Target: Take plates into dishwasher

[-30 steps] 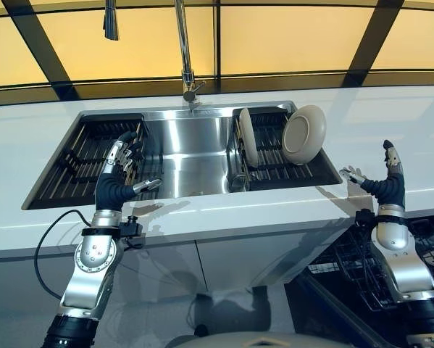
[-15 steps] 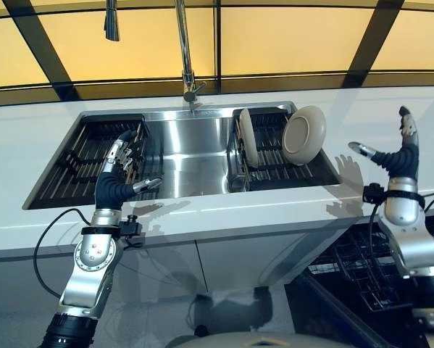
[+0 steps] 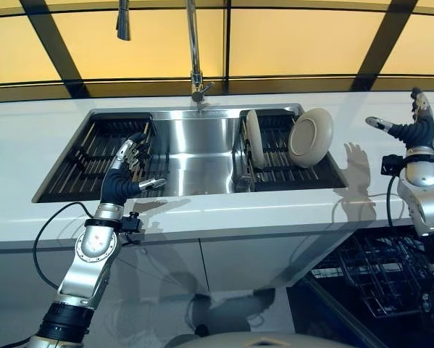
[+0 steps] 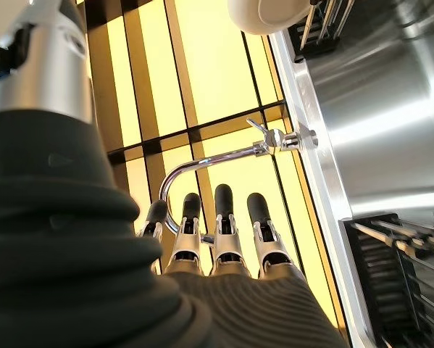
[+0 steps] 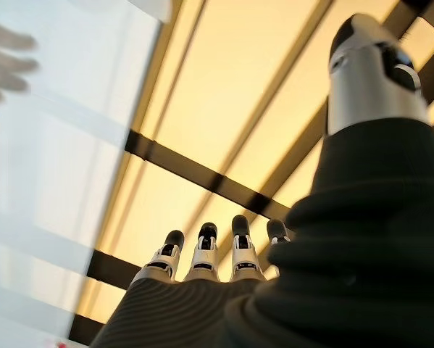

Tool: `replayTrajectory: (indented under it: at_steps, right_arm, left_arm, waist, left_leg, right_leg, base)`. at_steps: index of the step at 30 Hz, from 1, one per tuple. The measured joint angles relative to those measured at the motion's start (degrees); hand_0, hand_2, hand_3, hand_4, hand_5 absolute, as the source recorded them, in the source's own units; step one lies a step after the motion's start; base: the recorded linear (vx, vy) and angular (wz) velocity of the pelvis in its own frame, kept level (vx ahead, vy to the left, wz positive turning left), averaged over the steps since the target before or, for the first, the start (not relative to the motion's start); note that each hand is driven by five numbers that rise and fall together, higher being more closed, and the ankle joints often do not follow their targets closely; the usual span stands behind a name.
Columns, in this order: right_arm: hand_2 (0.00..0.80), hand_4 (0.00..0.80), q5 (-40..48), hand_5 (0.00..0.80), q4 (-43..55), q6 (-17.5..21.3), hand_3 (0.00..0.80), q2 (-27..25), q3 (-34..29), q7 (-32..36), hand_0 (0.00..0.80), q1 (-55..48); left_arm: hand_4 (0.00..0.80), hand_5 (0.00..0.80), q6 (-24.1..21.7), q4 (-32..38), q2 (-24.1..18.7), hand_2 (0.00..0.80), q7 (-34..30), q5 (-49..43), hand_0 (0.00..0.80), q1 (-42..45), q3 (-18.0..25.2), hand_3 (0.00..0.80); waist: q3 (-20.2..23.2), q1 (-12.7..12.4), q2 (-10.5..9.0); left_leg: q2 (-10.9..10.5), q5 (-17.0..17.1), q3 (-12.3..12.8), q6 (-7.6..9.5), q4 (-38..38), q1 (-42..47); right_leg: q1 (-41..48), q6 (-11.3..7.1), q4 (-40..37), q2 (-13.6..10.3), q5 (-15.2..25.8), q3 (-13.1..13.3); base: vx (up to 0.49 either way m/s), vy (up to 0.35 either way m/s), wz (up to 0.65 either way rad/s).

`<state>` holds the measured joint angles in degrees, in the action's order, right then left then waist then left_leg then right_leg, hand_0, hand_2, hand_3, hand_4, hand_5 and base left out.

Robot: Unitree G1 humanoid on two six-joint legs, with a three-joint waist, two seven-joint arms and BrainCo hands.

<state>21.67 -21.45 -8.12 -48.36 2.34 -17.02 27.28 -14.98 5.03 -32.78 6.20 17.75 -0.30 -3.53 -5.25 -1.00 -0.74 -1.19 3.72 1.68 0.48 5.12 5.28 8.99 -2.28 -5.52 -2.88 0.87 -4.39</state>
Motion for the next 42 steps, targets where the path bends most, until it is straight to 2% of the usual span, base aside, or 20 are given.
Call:
replayTrajectory:
  at_steps: [4,8,18,27,42]
  right_arm:
    - [0.000,0.000,5.1,0.000,-6.1,-2.0,0.000,0.0,1.0,4.9,0.000,2.1]
    - [0.000,0.000,9.4,0.000,-13.1,-3.8,0.000,-1.1,3.3,8.0,0.000,4.2]
    - [0.000,0.000,11.8,0.000,-19.6,-4.9,0.000,-1.9,5.1,9.6,0.000,9.9]
    - [0.000,0.000,12.8,0.000,-20.0,-5.3,0.000,-1.9,7.2,9.3,0.000,13.5]
    - [0.000,0.000,12.7,0.000,-21.6,-5.8,0.000,-1.9,9.7,10.3,0.000,17.0]
  left_arm:
    - [0.000,0.000,0.1,0.0,-0.1,0.000,-0.3,0.0,0.000,0.0,-0.1,0.000]
    - [0.000,0.000,0.3,0.0,-2.7,0.000,-0.7,0.0,0.000,-0.3,-1.9,0.000]
    - [0.000,0.000,0.2,0.0,-4.3,0.000,-0.3,2.2,0.000,-1.4,-4.5,0.000]
    - [0.000,0.000,-0.3,-1.7,-4.5,0.000,0.9,2.2,0.000,-4.2,-6.5,0.000]
    - [0.000,0.000,-0.4,-1.7,-4.5,0.000,1.2,2.2,0.000,-4.6,-6.5,0.000]
  waist:
    - [-0.1,-0.6,-0.09]
    - [-0.4,-1.8,-0.45]
    - [-1.9,-2.9,-0.50]
    - [-5.4,-2.8,-0.63]
    - [-6.4,-3.1,-0.35]
  left_leg:
    - [-0.2,0.1,-0.5,0.07,0.0,0.0]
    - [-0.2,0.2,-1.1,0.03,0.0,-0.2]
    - [-0.3,0.9,-1.9,0.02,0.0,-3.6]
    - [-0.4,1.5,-1.8,0.08,-0.1,-5.1]
    - [-0.5,1.5,-2.4,0.09,0.0,-4.0]
  right_leg:
    - [0.3,-0.12,0.0,-0.2,-0.2,-0.8]
    - [0.3,-0.07,0.0,-0.2,-0.3,-1.3]
    - [-2.7,0.02,0.0,-0.2,0.1,-1.9]
    - [-4.2,-0.03,0.3,-0.2,0.3,-2.0]
    - [-2.9,-0.04,0.0,-0.2,0.3,-2.5]
  base:
    - [0.079,-0.041,0.10]
    - [0.068,-0.039,0.07]
    - [-0.005,-0.024,0.04]
    - [-0.010,-0.007,0.00]
    - [0.007,0.003,0.01]
